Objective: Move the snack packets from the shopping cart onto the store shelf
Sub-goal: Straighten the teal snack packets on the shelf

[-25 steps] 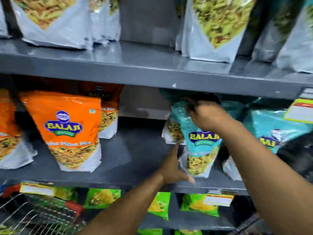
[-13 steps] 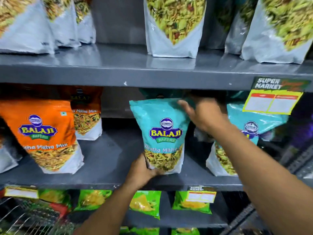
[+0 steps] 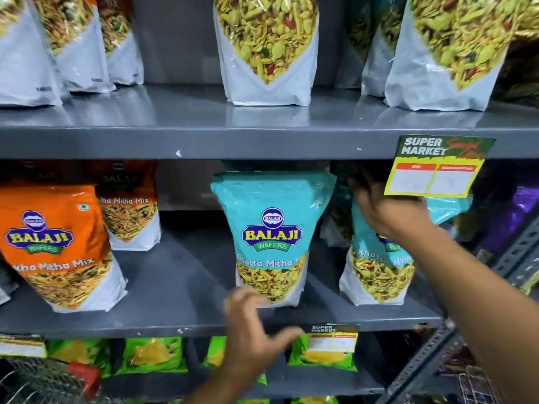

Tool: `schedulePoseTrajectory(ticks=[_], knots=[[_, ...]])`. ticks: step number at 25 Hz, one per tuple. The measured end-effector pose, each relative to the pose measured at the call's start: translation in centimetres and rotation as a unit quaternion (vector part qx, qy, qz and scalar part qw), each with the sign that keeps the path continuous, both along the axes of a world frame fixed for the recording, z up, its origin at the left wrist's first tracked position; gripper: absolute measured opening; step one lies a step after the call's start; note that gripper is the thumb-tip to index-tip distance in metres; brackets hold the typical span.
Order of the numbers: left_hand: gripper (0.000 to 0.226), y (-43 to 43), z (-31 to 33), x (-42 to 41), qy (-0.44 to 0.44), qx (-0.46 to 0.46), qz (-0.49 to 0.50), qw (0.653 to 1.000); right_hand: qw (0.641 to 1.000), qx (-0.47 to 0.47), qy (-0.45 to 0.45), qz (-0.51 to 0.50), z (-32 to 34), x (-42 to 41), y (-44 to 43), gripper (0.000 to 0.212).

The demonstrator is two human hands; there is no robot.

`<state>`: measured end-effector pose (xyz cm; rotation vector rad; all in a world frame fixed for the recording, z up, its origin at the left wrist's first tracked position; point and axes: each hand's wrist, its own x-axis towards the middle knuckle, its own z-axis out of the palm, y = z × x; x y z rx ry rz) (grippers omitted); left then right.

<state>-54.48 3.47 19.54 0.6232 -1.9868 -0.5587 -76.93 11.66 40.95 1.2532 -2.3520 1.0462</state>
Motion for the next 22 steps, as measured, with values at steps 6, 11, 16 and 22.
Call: schedulePoseTrajectory(ticks=[6,11,16,22], knots=[[0.137,4.1,4.0,-14.0,-0.097,0.256,-0.241,0.931,0.985,0.133,0.089,-0.064,-0.7,-4.9,2.2,0.038],[0.092,2.2,1.8,-17.9,-0.187,0.308,-0.241,0.901,0.99,0.043,0.133,-0.016,-0.7,-3.6,2.3,0.031],[0.067,2.5,1.5,-18.4,-0.182,0.34,-0.198,0.901,0.96,0.066,0.269,-0.042,-1.9,-3.8,4.1,0.038],[0.096,3.1,3.3,-17.7,-0.23,0.255,-0.196,0.919,0.973,0.084,0.119,-0.179,-0.5,-8.4,6.6,0.031]])
